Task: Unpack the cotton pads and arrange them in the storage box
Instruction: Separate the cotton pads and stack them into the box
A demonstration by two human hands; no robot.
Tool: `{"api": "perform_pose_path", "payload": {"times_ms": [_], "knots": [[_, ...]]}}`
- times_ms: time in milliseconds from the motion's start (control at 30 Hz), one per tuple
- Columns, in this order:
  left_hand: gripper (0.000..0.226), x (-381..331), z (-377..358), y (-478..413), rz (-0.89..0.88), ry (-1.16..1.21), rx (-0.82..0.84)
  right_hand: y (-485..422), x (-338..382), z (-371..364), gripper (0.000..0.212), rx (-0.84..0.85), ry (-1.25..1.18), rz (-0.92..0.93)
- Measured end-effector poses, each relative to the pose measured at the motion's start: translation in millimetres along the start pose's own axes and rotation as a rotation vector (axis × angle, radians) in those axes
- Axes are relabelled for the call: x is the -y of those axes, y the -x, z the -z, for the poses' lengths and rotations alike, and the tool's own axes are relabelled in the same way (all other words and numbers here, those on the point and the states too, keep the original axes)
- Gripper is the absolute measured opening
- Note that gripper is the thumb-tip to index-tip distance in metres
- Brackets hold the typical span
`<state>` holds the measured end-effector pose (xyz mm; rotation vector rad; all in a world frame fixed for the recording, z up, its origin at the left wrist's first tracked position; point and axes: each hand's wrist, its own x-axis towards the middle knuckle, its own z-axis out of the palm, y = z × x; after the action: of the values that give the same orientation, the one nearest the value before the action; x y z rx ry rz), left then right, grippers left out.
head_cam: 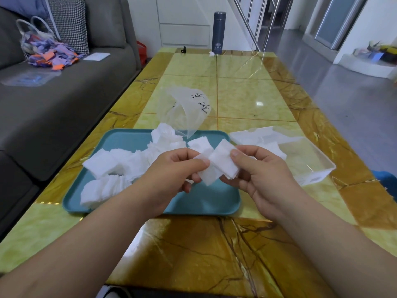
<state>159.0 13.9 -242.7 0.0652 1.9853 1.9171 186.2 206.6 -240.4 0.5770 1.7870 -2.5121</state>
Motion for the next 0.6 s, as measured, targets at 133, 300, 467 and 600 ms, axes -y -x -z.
{"api": "perform_pose_path", "payload": {"times_ms": [133,300,467,600], "knots": [[0.01,-2,4,0,-0.065,0.011,-0.101,-1,-2,2,0.009,-0.051,0.113,0.06],[0.01,-12,5,7,-0.103,0.279,0.005,-1,-5,2,0.009,-0.052,0.152,0.073],[0.01,-2,-14,5,-0.067,0.243,-0.026,5,-3,-11,0.014,0.068,0.073,0.053],[0.006,3,-17,-1,-0.062,0.175,-0.145,10,-4,-15,0.022,0.13,0.039,0.056]]}}
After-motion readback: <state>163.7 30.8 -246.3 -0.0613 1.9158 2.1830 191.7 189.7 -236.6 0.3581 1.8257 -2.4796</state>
